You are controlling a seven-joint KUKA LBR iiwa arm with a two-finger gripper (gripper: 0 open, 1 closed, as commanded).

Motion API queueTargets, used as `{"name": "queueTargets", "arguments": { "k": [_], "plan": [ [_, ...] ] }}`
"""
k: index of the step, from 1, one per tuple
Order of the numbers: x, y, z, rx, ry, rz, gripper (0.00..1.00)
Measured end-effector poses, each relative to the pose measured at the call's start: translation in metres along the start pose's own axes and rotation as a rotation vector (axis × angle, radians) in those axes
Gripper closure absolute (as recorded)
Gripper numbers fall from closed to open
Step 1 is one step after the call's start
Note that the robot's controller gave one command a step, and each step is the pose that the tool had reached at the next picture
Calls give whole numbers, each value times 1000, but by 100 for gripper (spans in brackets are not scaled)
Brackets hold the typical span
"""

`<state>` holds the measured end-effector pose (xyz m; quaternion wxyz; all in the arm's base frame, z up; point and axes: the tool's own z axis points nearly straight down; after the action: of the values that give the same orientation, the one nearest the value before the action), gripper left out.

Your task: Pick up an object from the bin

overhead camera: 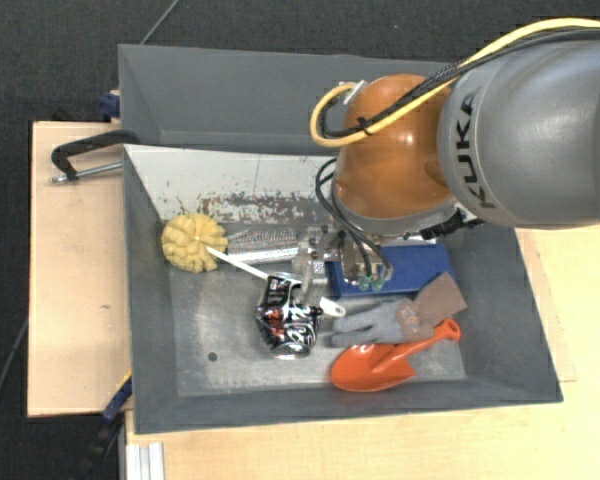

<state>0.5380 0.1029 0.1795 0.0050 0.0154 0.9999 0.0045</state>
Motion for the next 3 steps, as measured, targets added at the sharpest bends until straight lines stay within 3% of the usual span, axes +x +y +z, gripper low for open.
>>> {"name": "queueTargets", "arguments": {
  "k": [1,2,3],
  "plan": [
    [0,7,15,-3,-16,-137,100],
    [8,40,50,2,3,-233,100],
    [9,56,54,0,1,-227,100]
  ]
}}
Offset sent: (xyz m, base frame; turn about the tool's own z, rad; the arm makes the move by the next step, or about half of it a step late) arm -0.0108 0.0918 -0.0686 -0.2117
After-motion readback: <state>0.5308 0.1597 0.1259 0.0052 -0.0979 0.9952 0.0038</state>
